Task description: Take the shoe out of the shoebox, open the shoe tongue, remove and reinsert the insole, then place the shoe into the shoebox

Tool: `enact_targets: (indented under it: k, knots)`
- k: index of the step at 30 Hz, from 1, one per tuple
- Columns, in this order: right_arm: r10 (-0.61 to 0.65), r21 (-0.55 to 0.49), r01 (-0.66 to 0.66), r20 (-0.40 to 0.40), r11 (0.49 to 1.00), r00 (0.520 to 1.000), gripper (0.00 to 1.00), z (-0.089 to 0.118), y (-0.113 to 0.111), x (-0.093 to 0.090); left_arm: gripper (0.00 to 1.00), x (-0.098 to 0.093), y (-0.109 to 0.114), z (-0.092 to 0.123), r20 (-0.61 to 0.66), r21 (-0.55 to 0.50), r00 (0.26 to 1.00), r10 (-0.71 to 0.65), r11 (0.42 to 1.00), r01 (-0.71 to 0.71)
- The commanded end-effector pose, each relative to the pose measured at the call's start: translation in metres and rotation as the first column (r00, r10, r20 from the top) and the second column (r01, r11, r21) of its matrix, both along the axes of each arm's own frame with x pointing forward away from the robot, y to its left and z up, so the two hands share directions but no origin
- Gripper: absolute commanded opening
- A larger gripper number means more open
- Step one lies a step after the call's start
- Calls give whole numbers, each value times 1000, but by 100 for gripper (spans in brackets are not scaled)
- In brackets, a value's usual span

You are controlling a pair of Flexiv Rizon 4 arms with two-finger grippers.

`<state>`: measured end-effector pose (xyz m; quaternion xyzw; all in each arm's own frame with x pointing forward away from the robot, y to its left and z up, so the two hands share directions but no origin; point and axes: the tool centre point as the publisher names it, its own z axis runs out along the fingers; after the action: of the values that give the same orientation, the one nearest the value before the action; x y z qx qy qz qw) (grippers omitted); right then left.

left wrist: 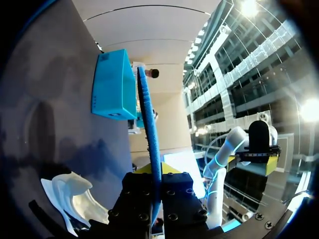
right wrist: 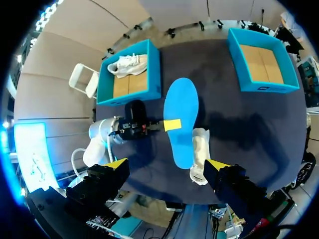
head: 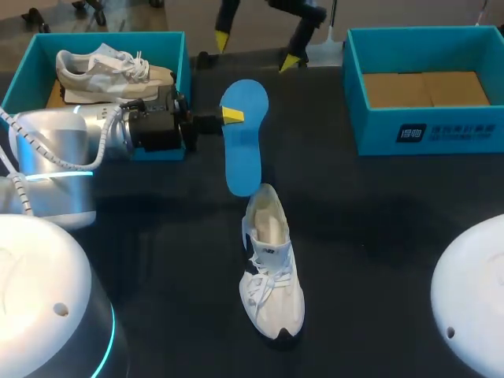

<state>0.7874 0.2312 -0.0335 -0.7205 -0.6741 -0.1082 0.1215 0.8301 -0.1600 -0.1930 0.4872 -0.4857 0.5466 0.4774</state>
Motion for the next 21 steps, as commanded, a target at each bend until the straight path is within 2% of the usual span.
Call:
enact_targets:
  k: [1,12,18,21]
  knots:
    - [0,-226,-4,-15,974,1000,100,-3,16,2,0,0,1,0,0,1,1000,-1,1000,1]
    - [-30,-307,18,-34,952,999,100,-10,32,-5,0,0,1,0,0,1,1000,-1,1000,1]
    - [-30,-266,27,-8,964,1000,100,-10,35,-7,0,0,1,0,0,1,1000,-1,1000,1]
    - [-28,-198,28,5,980,1000,100,-9,32,-7,0,0,1,0,0,1,1000,-1,1000,1]
